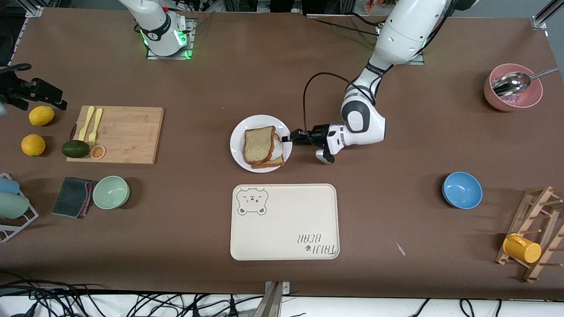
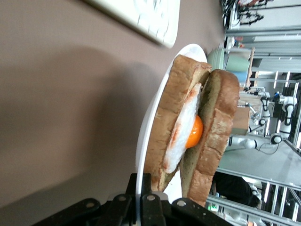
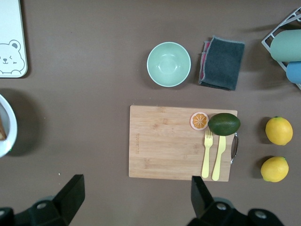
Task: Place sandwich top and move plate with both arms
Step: 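Slide the plate with the left gripper onto the bear tray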
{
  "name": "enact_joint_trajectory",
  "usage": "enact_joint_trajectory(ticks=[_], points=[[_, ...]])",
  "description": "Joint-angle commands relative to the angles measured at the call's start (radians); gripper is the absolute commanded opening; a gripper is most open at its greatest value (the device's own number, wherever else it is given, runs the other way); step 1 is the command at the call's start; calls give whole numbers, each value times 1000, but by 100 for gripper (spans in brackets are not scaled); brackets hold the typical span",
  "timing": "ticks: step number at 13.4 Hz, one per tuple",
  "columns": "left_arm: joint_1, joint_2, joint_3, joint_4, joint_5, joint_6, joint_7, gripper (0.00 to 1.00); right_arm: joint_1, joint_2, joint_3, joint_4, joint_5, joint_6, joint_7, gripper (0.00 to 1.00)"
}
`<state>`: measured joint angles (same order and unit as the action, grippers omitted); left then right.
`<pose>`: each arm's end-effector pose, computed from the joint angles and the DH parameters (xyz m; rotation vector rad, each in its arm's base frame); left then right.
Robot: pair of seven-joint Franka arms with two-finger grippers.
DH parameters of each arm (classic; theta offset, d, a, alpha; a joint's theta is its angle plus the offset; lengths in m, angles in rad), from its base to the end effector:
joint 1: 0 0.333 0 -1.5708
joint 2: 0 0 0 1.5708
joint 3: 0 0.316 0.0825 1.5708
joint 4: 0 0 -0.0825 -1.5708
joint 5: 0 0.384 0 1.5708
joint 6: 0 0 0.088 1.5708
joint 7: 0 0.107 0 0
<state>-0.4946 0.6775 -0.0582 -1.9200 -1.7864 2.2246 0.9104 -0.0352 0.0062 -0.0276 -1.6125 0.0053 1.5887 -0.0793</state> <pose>0.5015 -0.3450 0.1314 1.9854 0.0715 -0.0629 0.5557 -0.0343 0.6029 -3.1339 -0.0256 0.0463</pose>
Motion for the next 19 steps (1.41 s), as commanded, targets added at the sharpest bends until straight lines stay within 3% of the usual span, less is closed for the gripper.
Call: enact_joint_trajectory(ticks=[1, 9, 14, 19], points=[[1, -3, 33, 64, 60, -5, -69, 0, -6, -14, 5, -7, 19, -7, -1, 100], [97, 148, 75, 323, 266, -3, -275, 0, -6, -14, 3, -7, 19, -7, -1, 100], [105, 211, 119, 439, 288, -5, -358, 0, -6, -12, 3, -7, 19, -7, -1, 100], [128, 307, 121, 598, 346, -3, -446, 0, -6, -14, 3, -7, 19, -7, -1, 100]])
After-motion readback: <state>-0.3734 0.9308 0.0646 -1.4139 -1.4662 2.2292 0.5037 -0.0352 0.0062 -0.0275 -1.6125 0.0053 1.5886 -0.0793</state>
